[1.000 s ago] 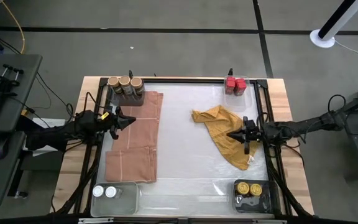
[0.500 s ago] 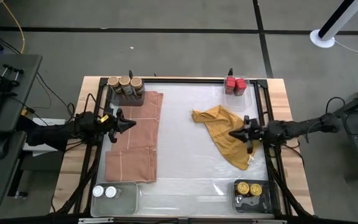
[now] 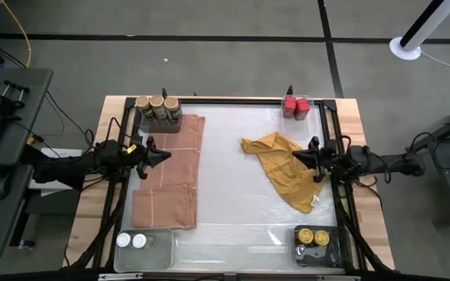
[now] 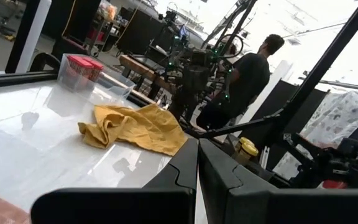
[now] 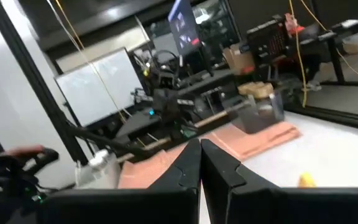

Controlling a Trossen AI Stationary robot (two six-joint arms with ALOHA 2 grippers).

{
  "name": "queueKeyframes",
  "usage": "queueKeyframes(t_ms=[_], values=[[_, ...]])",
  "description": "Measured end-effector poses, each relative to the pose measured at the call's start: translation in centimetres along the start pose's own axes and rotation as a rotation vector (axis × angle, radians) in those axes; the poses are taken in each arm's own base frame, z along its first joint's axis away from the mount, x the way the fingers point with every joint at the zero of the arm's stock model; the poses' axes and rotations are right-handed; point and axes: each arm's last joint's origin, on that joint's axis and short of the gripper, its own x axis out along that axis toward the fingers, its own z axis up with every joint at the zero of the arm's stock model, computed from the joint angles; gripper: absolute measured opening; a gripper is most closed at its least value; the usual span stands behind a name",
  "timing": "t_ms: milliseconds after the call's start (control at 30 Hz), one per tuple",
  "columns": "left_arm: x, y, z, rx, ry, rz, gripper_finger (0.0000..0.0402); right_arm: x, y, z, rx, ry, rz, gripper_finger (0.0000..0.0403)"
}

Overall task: Sort spices by type
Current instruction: Return to Home Position

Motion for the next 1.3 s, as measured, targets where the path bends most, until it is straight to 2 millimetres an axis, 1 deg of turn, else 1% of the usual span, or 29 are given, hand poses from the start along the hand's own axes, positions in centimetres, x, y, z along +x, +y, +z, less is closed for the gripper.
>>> queueKeyframes(t_ms=[367, 1300], values=[[0.06, 0.18, -0.29, -0.001, 0.031, 0.019, 0.0001, 0.01, -0.44, -1.02, -0.029, 0.103, -0.045, 0.0001], [0.06, 0.16, -0.25, -0.001, 0.027, 0.017, 0.0001, 0.01, -0.45, -1.03, -0.029, 0.103, -0.045, 0.0001]])
